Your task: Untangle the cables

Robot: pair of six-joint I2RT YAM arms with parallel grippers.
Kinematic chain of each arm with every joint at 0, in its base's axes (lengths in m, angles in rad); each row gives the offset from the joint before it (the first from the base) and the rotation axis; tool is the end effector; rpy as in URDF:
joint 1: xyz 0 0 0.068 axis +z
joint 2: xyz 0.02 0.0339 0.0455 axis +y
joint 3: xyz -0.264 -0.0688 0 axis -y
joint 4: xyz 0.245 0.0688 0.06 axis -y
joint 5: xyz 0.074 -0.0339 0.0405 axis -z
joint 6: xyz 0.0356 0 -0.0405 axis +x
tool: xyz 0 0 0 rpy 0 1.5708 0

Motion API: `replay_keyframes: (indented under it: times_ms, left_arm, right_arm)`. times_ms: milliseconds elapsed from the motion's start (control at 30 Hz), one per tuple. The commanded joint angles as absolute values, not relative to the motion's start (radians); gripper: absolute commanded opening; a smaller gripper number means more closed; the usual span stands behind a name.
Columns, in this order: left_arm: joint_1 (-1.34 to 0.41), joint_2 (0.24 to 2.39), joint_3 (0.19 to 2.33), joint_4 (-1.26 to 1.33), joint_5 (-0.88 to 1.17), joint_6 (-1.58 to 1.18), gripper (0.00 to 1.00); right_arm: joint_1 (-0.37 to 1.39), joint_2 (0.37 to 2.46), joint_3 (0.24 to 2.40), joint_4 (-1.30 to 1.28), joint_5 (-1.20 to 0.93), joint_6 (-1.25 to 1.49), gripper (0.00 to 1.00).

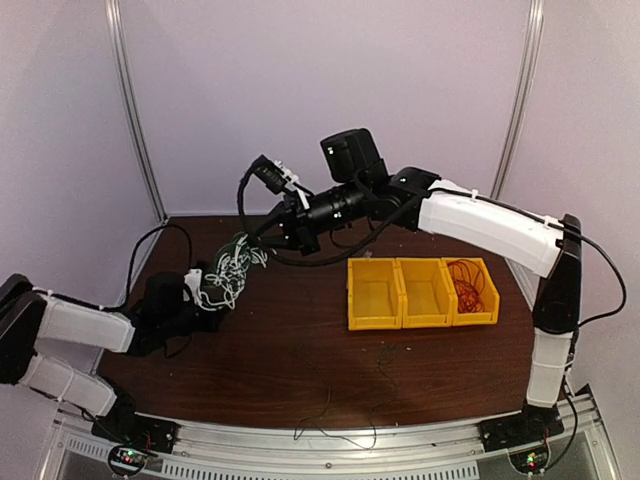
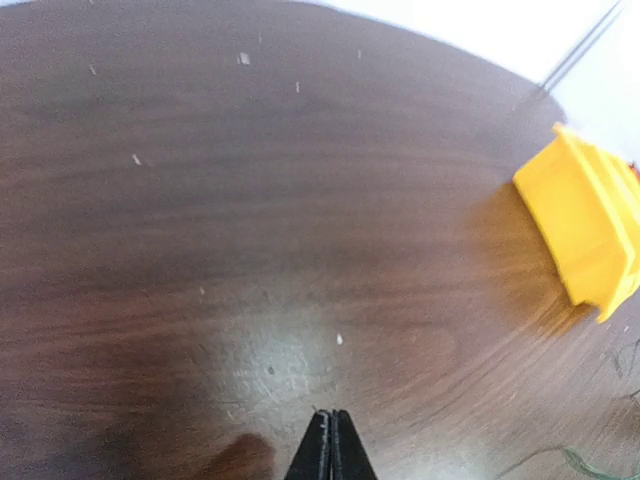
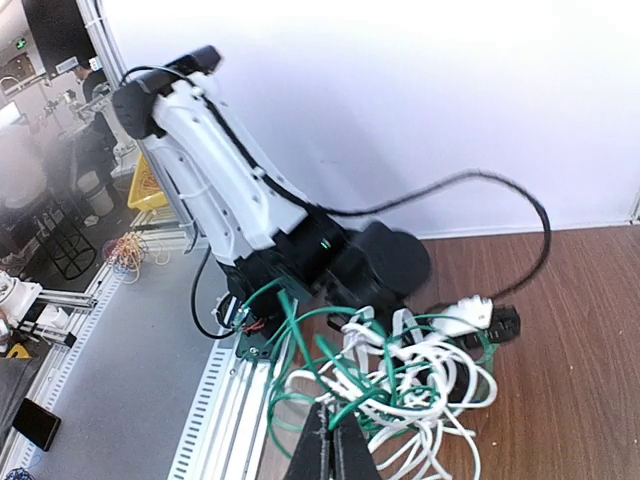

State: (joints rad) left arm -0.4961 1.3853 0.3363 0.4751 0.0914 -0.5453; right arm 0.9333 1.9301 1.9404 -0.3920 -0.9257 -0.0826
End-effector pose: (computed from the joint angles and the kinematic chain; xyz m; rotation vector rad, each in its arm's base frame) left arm 0.2072 -0.1158 0.1311 0.0006 2.2262 -0.6909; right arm 0.2424 0.3751 0.3876 -1.5341 1.3936 1.4405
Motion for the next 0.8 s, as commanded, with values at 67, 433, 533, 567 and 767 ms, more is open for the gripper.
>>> replay_keyframes:
  times_ms: [67, 433, 533, 567, 767]
  left_arm:
    - [-0.506, 0.911, 0.290, 0.296, -0.153, -0.570, 0.35]
    - [-0.520, 0.706, 0.165, 0.357, 0.106, -0.554, 0.54]
    - [-0.535, 0.794, 0.163, 0.406, 0.103, -0.536, 0.59]
    - [-0.537, 0.838, 0.165, 0.423, 0.106, -0.525, 0.60]
    - [-0.555, 1.068, 0.193, 0.572, 0.201, -0.455, 0.67]
  right_arm:
    - [0.909, 2.059, 1.953, -0.430, -0.877, -0.053, 0.00]
    - [0.902, 2.288, 2.080, -0.483, -0.841, -0.009, 0.00]
    - [0.902, 2.308, 2.091, -0.482, -0.854, -0.002, 0.00]
    - [0.901, 2.312, 2.092, -0.483, -0.863, 0.000, 0.00]
    - [0.893, 2.345, 2.091, -0.463, -0.882, 0.049, 0.00]
